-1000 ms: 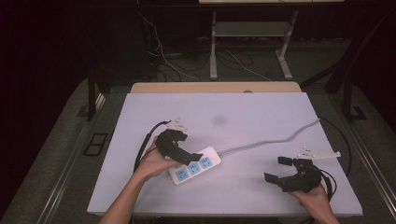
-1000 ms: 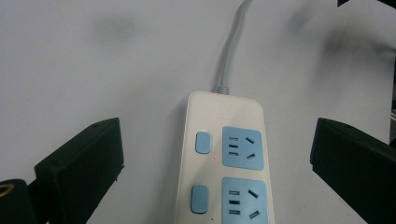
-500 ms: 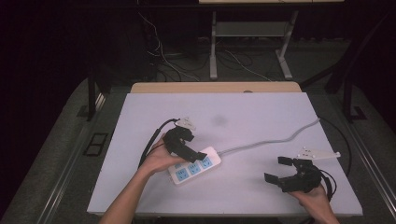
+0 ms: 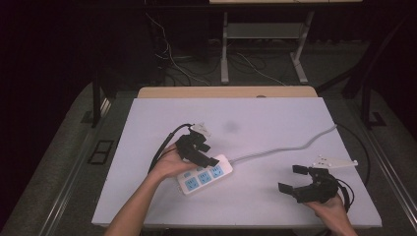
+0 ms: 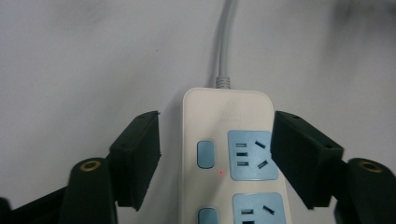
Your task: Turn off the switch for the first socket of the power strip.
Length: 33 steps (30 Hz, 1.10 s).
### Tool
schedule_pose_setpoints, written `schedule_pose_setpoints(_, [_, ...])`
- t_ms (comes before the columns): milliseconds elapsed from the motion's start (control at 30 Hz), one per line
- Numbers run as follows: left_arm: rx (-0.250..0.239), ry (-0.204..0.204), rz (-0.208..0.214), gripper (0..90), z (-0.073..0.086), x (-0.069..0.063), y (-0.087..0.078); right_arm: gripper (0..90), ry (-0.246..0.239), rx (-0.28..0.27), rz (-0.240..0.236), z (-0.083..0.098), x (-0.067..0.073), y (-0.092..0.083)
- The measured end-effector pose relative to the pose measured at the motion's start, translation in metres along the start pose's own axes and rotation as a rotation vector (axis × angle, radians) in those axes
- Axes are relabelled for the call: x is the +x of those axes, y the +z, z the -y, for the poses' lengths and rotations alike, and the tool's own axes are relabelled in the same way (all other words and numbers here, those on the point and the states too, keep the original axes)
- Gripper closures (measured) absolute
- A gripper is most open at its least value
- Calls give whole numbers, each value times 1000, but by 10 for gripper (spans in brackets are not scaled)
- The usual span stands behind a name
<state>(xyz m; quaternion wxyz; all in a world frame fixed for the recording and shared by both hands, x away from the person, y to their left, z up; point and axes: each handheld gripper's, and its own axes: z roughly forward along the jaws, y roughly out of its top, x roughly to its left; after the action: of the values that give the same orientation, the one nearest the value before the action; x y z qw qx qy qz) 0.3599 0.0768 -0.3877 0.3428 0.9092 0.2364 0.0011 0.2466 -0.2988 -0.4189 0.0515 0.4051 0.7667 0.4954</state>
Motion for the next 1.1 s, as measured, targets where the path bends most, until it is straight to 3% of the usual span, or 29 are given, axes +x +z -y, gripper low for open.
schedule_pose_setpoints(67, [1, 14, -1, 380, 0, 0, 0, 7, 0, 0, -2, 0, 0, 0])
schedule_pose_setpoints(400, [5, 13, -3, 723, 1, 5, 2, 7, -2, 3, -2, 0, 0, 0])
schedule_pose_setpoints(600, [12, 16, 12, 880, 2, 7, 4, 7, -2, 6, -3, 0, 0, 1])
schedule_pose_setpoints(1100, [70, 28, 17, 892, 4, 8, 16, 7, 1, 0, -5, 1, -1, 0])
